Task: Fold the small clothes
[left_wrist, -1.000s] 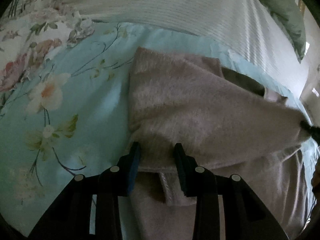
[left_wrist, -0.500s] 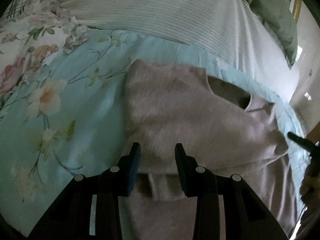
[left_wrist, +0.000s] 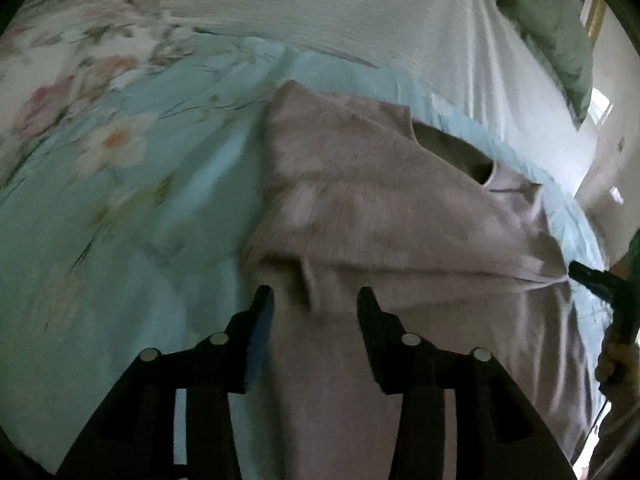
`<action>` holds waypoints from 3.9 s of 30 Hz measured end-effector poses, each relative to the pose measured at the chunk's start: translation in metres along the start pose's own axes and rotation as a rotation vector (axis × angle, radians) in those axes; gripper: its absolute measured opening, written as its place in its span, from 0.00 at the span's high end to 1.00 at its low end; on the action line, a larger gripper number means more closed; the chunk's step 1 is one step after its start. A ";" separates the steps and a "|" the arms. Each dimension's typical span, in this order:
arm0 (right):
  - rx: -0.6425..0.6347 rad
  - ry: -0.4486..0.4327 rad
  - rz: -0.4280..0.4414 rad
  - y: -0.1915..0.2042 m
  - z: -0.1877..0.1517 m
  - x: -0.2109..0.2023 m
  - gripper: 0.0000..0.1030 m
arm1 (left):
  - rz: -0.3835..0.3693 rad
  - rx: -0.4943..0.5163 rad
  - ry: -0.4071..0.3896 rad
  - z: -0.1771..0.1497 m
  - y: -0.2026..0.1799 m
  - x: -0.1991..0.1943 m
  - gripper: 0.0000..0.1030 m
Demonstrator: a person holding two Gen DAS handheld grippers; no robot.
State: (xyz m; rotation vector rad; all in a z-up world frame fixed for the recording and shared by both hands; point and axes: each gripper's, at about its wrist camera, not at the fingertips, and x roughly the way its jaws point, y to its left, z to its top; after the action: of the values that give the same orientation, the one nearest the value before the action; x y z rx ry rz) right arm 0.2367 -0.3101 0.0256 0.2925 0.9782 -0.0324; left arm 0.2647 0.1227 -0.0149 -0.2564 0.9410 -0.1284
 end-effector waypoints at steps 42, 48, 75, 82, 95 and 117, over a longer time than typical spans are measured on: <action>-0.081 0.289 0.539 -0.070 -0.225 -0.107 0.32 | -0.280 0.065 0.265 -0.271 0.005 -0.127 0.45; -0.192 0.359 0.472 -0.048 -0.239 -0.098 0.79 | -0.258 0.087 0.276 -0.272 0.006 -0.121 0.89; 0.084 -0.195 0.481 -0.052 -0.011 -0.082 0.92 | -0.268 -0.020 -0.254 -0.032 -0.028 -0.149 0.96; 0.062 -0.193 0.351 -0.042 0.069 -0.033 0.93 | -0.162 0.015 -0.234 0.060 -0.041 -0.082 0.96; 0.121 0.025 0.193 -0.057 0.107 0.093 0.88 | -0.020 -0.014 -0.029 0.109 -0.017 0.082 0.94; -0.342 0.238 0.203 0.052 0.083 0.146 0.68 | -0.121 0.328 0.138 0.065 -0.104 0.108 0.70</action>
State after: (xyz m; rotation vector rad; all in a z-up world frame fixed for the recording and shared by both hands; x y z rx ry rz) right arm 0.3940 -0.2668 -0.0393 0.0796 1.1656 0.3588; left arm 0.3805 0.0091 -0.0346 0.0001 1.0249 -0.4119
